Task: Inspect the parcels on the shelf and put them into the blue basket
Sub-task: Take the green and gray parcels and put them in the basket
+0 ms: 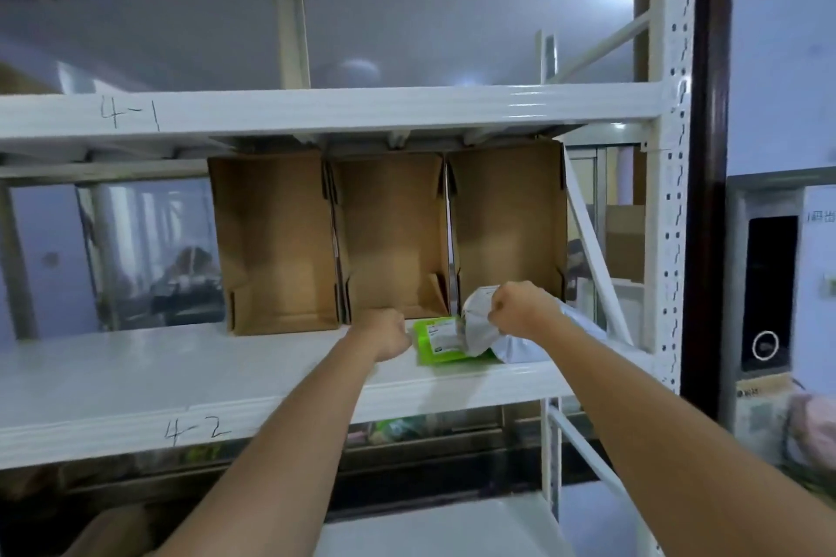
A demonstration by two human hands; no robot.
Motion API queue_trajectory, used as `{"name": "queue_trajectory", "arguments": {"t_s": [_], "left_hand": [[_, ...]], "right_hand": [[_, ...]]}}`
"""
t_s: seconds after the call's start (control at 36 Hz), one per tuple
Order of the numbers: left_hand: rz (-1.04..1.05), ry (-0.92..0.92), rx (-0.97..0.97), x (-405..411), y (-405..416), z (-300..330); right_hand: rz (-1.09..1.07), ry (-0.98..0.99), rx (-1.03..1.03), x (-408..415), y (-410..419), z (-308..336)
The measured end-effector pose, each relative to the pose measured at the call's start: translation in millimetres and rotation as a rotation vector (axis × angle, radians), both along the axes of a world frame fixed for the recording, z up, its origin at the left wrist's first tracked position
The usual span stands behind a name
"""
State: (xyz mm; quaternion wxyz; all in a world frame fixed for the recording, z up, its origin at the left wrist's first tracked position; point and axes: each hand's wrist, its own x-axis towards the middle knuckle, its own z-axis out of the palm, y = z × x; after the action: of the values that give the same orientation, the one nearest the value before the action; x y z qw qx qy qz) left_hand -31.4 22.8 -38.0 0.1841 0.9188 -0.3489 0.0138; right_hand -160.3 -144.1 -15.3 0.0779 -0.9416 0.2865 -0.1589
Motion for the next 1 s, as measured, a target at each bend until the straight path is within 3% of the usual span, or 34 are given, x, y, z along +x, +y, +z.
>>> {"name": "queue_trajectory", "arguments": {"t_s": [0.22, 0.36, 0.56, 0.64, 0.75, 0.86, 1.0], "left_hand": [[0.024, 0.072, -0.011, 14, -36, -37], [0.022, 0.169, -0.097, 23, -54, -41], [0.068, 0.313, -0.235, 45, -67, -44], [0.04, 0.383, -0.346, 53, -74, -46], [0.035, 0.548, -0.55, 58, -82, -46], [-0.03, 0.836, -0.721, 47, -83, -43], [0.023, 0.659, -0.742, 56, -76, -39]], "right_hand": [[-0.124, -0.064, -0.079, 20, -48, -4], [-0.208, 0.0, -0.119, 28, -78, -14], [-0.329, -0.014, 0.054, 25, -95, -25], [-0.315, 0.005, 0.221, 29, -104, -31], [-0.201, -0.059, 0.332, 39, -103, -32], [-0.145, -0.063, 0.337, 48, -95, -34], [-0.121, -0.082, 0.368, 61, -83, -34]]}}
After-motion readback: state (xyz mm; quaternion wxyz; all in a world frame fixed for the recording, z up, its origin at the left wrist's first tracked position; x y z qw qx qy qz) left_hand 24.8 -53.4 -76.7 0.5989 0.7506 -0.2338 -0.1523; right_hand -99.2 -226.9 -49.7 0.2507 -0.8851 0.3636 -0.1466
